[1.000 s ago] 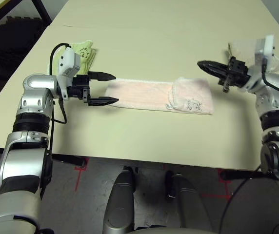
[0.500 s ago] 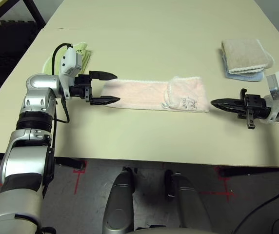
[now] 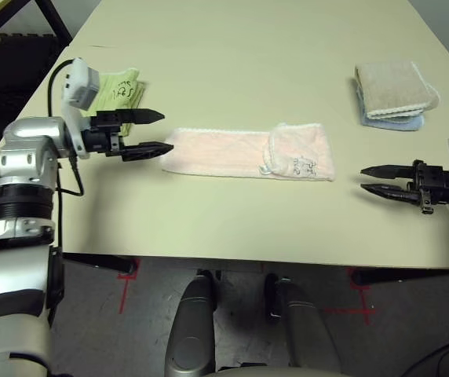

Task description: Fold the towel and set it aside.

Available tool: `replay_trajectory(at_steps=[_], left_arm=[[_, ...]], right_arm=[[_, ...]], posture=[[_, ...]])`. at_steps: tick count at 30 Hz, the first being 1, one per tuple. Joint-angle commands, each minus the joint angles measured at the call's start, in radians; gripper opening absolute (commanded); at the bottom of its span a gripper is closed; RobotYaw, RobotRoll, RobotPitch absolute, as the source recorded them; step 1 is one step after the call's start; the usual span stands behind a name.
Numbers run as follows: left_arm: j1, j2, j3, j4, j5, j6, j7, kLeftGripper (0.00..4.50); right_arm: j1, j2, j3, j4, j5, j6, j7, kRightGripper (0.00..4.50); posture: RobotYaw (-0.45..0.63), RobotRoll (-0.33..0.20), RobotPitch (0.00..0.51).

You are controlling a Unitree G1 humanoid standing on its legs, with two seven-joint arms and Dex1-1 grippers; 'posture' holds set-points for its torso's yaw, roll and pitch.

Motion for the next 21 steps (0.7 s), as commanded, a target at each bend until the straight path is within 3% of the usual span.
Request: replay_trajectory(at_steps=[1,10,21], left_arm=[[-0.026,0.04,-0.021,-0.015,-0.038,0.368,0.103,4.5],[-0.07,0.002,-0.028,0.063,-0.059,0.719,0.278,4.5],[-0.076,-0.033,-0.06,0.104,-0.076,0.778,0.339,4.5]], right_arm=[[0.02,0.011,0.014,-0.042,0.004,0.029,-0.01,4.33],[0.039,0.026,0.008,-0.094,0.012,0.068,-0.035,4.42],[0.088,0.021,0.004,-0.151,0.018,0.081,-0.052,4.42]], posture=[[0.11,0.0,0.216],[0.11,0.0,0.217],[0.1,0.0,0.22]])
